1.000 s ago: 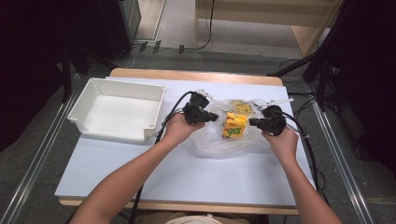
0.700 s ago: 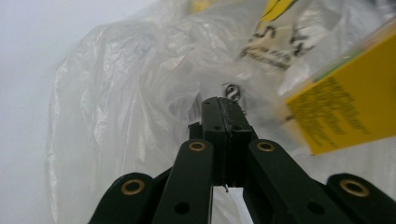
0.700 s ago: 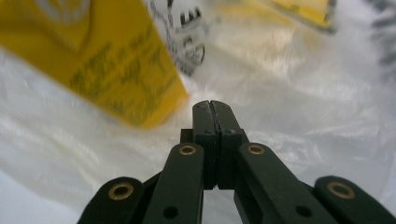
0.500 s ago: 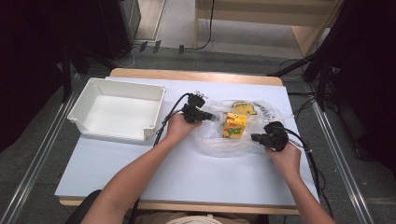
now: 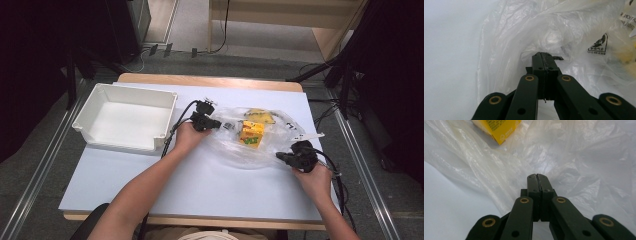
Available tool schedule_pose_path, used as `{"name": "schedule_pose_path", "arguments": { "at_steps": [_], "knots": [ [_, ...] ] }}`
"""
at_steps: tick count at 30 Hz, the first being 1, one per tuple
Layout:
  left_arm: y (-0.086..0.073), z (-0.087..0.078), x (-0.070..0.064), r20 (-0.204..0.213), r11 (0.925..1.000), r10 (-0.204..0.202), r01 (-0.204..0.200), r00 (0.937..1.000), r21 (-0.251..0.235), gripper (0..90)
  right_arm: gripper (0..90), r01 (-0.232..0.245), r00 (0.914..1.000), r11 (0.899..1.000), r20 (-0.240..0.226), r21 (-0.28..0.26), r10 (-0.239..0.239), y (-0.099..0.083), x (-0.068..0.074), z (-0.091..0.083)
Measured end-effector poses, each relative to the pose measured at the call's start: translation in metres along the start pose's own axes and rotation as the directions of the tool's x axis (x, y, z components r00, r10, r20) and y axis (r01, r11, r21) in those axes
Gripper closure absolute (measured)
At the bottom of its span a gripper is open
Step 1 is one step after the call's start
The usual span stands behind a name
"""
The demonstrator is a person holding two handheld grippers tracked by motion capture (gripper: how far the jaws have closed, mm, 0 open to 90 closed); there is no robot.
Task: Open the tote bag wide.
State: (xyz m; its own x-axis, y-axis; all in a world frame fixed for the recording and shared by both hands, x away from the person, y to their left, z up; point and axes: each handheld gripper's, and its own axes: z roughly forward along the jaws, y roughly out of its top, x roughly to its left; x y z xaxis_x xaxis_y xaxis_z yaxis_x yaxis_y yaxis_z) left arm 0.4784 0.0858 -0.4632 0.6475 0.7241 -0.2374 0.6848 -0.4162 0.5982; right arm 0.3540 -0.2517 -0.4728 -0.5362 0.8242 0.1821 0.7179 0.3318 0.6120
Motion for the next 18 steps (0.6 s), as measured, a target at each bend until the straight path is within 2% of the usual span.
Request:
{"name": "schedule_pose_path", "arguments": {
  "at_steps": [7, 14, 18],
  "knots": [
    [0.001, -0.002, -0.008, 0.026, 0.9997, 0.022, -0.022, 0.9994, 0.007, 90.0, 90.0, -0.021, 0.9998, 1.0, 0.0, 0.004, 0.021, 0.002, 0.0, -0.001],
    [0.005, -0.018, -0.016, 0.063, 0.9991, 0.039, -0.037, 0.9972, -0.02, 90.0, 90.0, -0.028, 0.9996, 0.999, -0.005, -0.045, 0.028, 0.008, 0.001, -0.008],
    [0.006, -0.027, -0.022, 0.08, 0.9977, 0.065, -0.063, 0.9947, -0.026, 87.7, 89.2, -0.032, 0.9995, 0.997, -0.009, -0.068, 0.032, 0.013, 0.005, -0.012]
  ]
}}
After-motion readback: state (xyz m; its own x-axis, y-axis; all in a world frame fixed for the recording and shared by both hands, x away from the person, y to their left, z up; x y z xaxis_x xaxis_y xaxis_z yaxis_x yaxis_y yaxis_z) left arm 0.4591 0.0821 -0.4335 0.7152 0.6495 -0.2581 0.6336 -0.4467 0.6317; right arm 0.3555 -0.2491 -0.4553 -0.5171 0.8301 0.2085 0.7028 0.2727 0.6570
